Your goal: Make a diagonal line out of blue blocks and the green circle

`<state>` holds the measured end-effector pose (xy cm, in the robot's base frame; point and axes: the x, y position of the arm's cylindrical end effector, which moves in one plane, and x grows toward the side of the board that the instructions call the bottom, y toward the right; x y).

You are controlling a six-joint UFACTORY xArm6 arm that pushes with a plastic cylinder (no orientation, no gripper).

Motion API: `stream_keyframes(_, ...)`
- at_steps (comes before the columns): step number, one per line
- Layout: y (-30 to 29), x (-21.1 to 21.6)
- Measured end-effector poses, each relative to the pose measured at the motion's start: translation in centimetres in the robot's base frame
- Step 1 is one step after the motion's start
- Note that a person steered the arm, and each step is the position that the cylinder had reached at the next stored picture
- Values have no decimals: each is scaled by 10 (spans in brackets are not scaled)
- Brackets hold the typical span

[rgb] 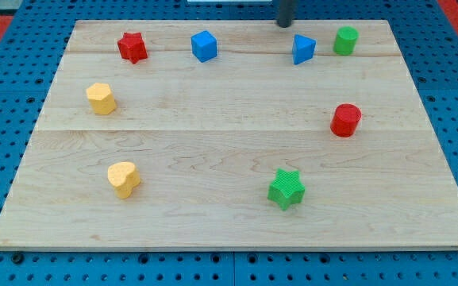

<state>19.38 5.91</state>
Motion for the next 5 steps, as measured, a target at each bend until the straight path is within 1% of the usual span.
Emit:
stream_keyframes(1, -86, 7)
stream_keyframes(2, -79, 8)
stream_keyframes(3, 24, -1)
stream_keyframes(4, 69, -2)
stream_keyframes(5, 135, -2)
